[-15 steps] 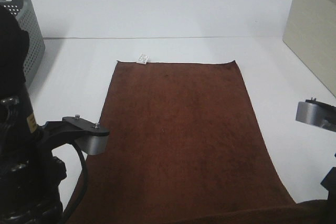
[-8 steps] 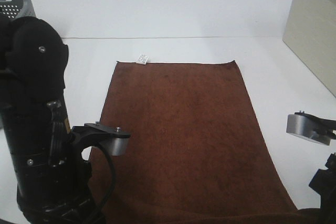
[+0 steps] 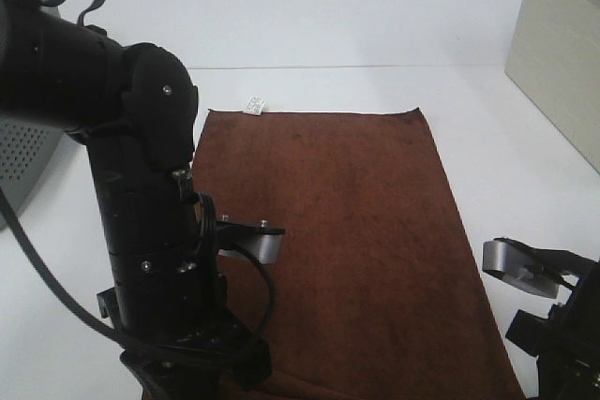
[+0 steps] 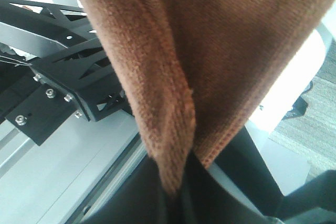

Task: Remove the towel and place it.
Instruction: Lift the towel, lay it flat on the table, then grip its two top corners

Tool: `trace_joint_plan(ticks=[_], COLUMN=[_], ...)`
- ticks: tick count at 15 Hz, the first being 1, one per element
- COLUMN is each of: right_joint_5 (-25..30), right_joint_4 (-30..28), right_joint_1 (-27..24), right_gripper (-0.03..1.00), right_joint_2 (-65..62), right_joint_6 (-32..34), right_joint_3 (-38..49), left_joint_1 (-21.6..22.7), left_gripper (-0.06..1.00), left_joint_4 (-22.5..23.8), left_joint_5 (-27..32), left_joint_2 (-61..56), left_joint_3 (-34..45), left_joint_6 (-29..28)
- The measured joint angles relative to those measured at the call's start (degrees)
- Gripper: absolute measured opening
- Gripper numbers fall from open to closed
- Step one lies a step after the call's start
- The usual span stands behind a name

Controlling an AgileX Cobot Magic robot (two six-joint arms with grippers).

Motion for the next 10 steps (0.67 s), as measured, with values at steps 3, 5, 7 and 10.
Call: trace_joint_plan(ticks=[3,5,7,10], right_joint_5=[0.06,0.92,2.18,2.29], right_joint_4=[1.09,1.15,2.12,4.81], right_joint_1=[0.0,0.0,0.0,0.0], right_gripper=[0.01,0.03,0.09,0.33], right_joint_2=[0.06,0.06,0.06,-0.34], right_joint_6=[-0.63,-0.63,-0.69,-0.69], right_joint_3=[0.0,0.0,0.0,2.01], left_joint_1=[-3.27,-5.27,-6.42,-6.42], left_gripper=[0.05,0.05,0.06,0.08], left_joint_4=[-0.06,0.0,1.55,3.84], left_joint_5=[0.57,0.69,0.86,0.86], left_joint_2=[0.69,0.69,0.69,0.69], left_joint_3=[-0.52,-0.52,-0.52,-0.52], left_joint_6=[-0.23,-1.26,-2.86,-5.9])
